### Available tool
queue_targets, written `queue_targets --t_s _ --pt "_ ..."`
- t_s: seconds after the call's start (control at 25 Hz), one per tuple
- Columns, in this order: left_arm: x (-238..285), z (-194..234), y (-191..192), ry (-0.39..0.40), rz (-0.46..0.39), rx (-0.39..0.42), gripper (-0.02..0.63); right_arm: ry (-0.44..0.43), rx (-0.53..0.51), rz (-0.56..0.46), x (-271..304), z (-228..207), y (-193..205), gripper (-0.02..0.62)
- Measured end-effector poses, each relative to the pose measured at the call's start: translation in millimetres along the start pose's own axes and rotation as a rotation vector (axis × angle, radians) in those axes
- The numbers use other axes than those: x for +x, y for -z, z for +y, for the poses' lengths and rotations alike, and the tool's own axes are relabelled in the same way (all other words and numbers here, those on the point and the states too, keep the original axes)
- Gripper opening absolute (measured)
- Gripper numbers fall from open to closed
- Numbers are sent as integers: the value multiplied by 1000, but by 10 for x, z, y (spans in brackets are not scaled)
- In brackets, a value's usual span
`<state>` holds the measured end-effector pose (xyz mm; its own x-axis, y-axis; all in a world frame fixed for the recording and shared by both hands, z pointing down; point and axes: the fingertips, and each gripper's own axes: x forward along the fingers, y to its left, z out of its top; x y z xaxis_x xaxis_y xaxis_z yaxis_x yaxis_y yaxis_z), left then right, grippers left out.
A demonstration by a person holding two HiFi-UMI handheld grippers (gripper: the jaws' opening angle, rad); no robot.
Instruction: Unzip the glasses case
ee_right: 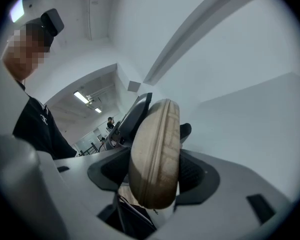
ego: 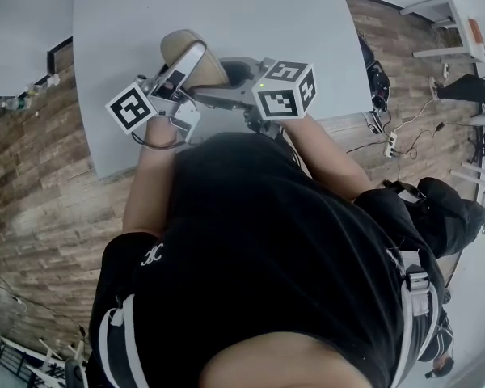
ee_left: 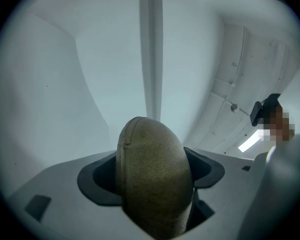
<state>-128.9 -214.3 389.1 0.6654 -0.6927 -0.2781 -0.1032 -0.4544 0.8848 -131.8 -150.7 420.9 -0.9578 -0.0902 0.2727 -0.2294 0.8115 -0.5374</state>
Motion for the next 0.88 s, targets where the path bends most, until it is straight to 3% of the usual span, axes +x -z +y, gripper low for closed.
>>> queue_targets --t_s 0.2,0.36,0.48,0.6,0.72,0.76,0.8,0.88 --pt "-12 212 83 -114 26 -12 382 67 -5 12 -80 -139 86 279" --pt "-75 418 12 -225 65 143 403 103 -11 34 -113 -261 139 272" --pt "-146 513 -46 -277 42 161 403 133 3 23 -225 -346 181 268" --pt "-234 613 -91 -329 41 187 403 225 -19 37 -342 -545 259 268" --pt "-309 797 -8 -445 145 285 389 382 -68 109 -416 -931 452 268" --pt "-340 872 35 -501 189 317 329 432 -83 141 -424 -1062 531 268" --pt "-375 942 74 -561 225 345 198 472 -96 172 -424 -1172 607 268" --pt "-420 1027 136 -653 271 403 11 527 -112 219 -413 -1319 738 268"
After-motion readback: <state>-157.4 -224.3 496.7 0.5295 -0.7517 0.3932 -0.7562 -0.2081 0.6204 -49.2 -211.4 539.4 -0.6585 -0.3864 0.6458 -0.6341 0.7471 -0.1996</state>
